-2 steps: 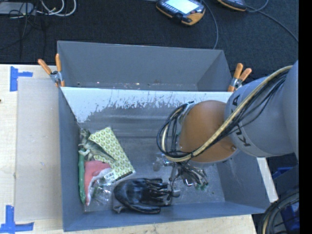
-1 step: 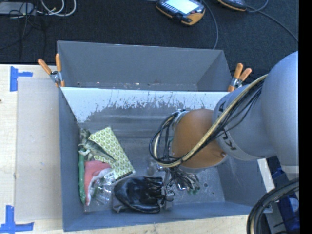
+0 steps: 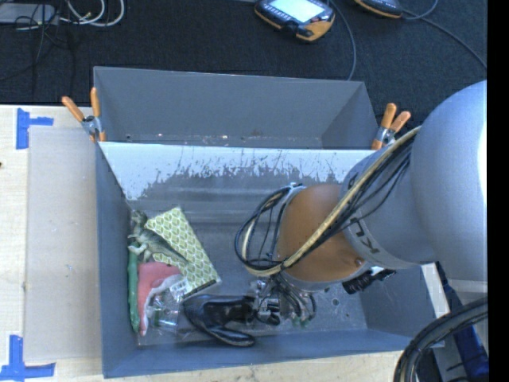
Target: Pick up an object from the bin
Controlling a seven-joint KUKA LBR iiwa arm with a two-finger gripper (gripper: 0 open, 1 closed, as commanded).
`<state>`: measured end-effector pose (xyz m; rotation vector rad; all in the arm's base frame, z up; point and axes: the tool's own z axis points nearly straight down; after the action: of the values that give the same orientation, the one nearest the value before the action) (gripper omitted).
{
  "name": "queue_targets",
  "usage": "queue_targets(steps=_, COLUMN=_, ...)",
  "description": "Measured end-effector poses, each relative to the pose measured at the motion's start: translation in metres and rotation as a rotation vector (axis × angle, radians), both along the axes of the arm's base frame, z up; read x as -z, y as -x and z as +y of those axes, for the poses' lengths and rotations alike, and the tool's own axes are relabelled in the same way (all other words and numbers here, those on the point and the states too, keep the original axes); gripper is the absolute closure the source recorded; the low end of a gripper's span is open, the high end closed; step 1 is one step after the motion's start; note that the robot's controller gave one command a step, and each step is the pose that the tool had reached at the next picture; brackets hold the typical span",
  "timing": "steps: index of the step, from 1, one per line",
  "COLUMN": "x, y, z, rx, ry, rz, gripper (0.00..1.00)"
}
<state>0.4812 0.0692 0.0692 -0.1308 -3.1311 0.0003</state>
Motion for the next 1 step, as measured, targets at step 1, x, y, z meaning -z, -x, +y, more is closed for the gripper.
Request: queue_targets(steps=1, x=0.0, y=0.0, z=0.0, rx=-0.001, ry=0.0, rz=0.0, gripper=1.0)
